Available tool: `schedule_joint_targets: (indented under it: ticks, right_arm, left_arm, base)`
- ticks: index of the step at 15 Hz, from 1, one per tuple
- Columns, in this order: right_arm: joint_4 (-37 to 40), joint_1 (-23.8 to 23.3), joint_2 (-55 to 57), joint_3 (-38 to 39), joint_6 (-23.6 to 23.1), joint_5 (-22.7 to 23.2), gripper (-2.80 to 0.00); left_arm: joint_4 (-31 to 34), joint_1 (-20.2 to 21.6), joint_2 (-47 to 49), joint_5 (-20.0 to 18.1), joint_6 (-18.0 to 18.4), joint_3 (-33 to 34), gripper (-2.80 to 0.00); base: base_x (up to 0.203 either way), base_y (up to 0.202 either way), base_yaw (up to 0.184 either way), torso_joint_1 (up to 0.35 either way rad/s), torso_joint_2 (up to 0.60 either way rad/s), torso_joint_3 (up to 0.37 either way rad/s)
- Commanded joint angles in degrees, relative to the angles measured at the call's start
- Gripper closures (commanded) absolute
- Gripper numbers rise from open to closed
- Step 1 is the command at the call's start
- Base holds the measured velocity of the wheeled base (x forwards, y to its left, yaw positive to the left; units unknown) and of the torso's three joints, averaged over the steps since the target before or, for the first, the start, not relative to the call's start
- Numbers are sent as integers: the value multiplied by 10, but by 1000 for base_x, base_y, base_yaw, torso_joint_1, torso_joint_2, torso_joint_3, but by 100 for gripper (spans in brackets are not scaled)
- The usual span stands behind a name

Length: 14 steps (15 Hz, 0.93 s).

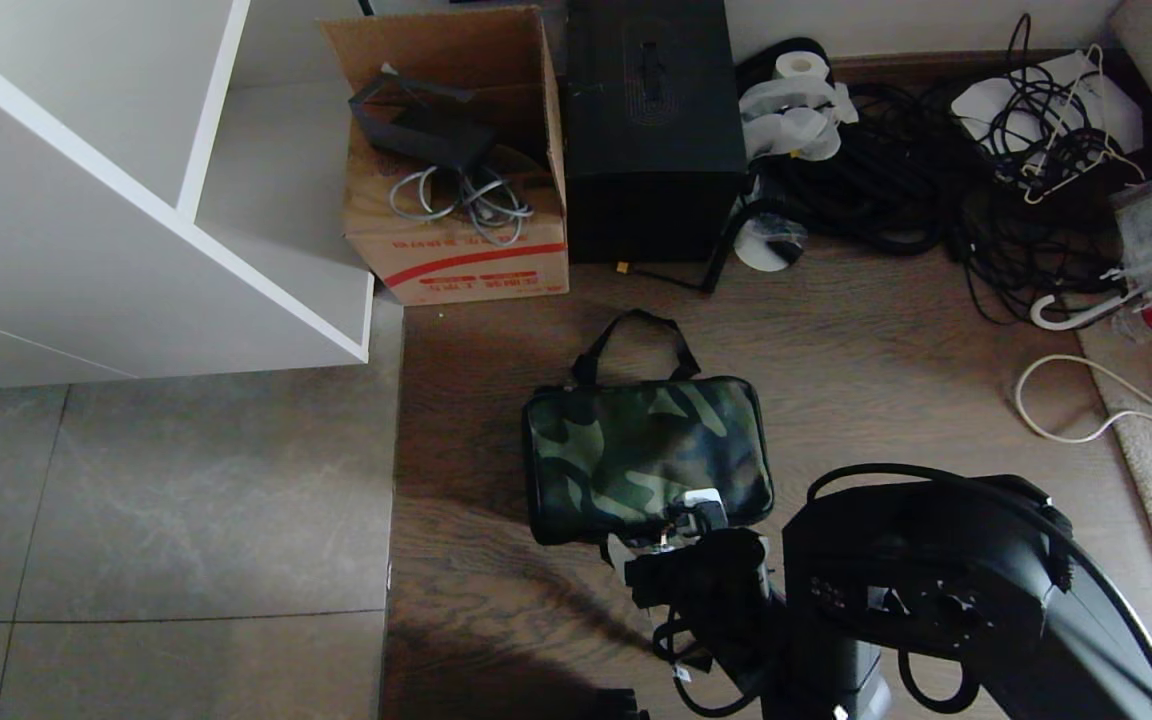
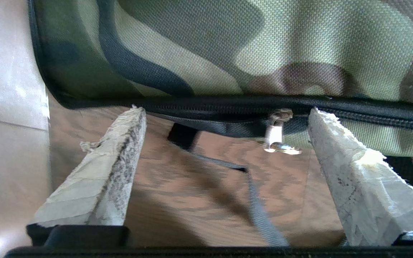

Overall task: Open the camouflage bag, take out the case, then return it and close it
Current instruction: Open the top of the storage box

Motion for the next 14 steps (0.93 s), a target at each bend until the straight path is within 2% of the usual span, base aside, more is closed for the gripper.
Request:
schedule_joint_targets:
  ticks: [1,5,13,14]
  right_arm:
    - [-5,-7,7,11,-3,0,-280]
    - [-5,-11,-12,34,-3,14,-280]
    - [-5,-15,44,-1,-5,11,-280]
    - [-5,-16,44,-2,-6,11,0]
  left_arm:
    - [0,0,0,0,0,5,0]
    - [0,0,0,0,0,5,0]
    - [0,0,0,0,0,5,0]
    - [0,0,0,0,0,5,0]
  base:
    - [0,0,0,0,0,0]
    - [0,0,0,0,0,0]
    - [0,0,0,0,0,0]
    - [0,0,0,0,0,0]
